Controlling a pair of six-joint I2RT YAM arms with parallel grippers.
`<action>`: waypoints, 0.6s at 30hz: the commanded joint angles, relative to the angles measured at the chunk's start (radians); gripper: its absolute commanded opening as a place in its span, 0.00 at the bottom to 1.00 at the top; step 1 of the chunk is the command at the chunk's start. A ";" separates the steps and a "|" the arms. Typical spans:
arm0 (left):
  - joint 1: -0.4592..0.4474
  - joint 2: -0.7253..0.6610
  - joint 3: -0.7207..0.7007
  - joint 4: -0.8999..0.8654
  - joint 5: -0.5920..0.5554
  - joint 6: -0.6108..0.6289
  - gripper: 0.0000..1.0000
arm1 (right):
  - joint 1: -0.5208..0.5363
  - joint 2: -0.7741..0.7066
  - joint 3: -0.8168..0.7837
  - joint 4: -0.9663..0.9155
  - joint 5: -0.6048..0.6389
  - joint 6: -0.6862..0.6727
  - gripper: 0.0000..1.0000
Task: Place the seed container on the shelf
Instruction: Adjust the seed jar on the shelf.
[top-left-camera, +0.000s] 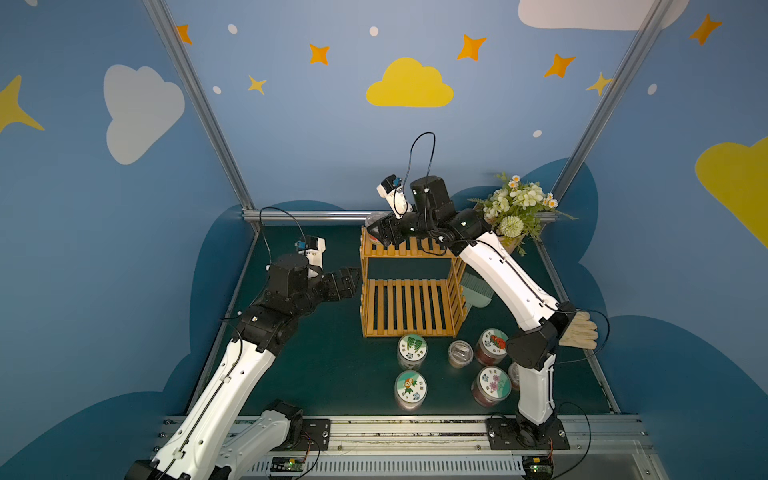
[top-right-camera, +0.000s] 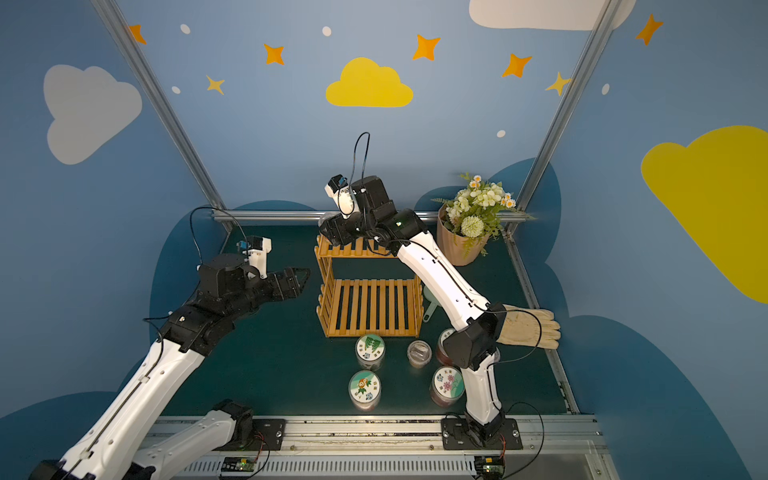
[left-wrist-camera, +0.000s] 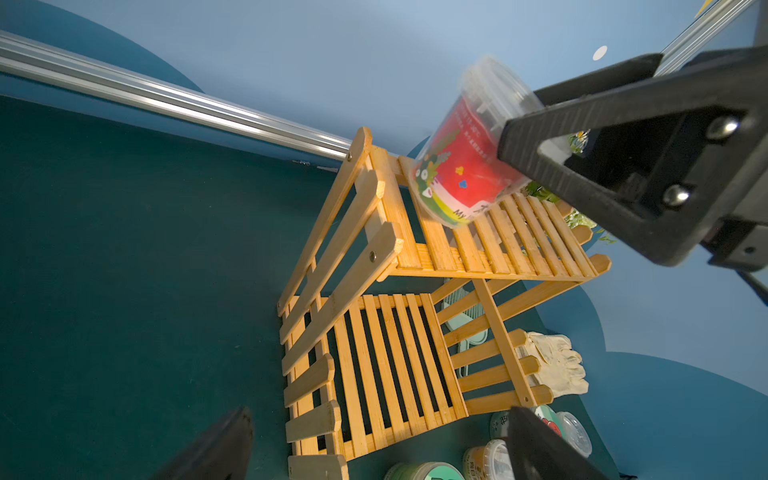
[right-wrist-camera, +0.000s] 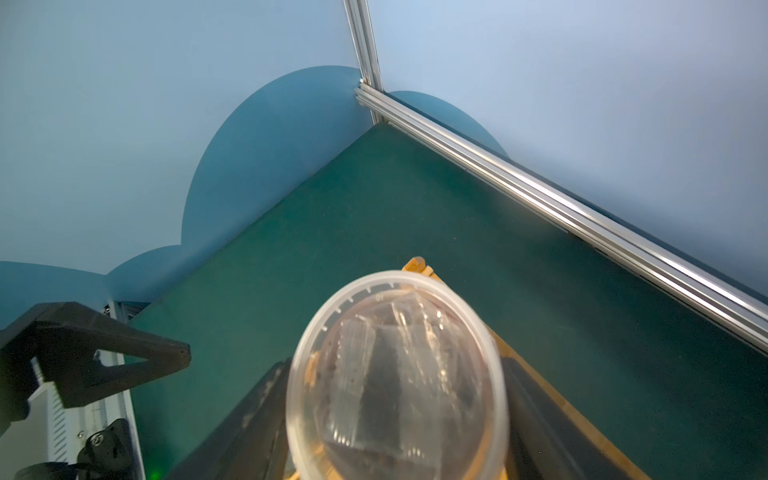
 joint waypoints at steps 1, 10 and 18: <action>0.009 0.008 -0.005 0.016 0.040 -0.005 1.00 | 0.010 -0.010 -0.034 0.057 0.038 -0.026 0.72; 0.016 0.009 -0.005 0.020 0.045 -0.013 1.00 | 0.010 -0.013 -0.060 0.075 0.017 -0.009 0.73; 0.018 0.013 -0.005 0.022 0.054 -0.021 1.00 | 0.009 -0.008 -0.069 0.086 0.033 -0.004 0.73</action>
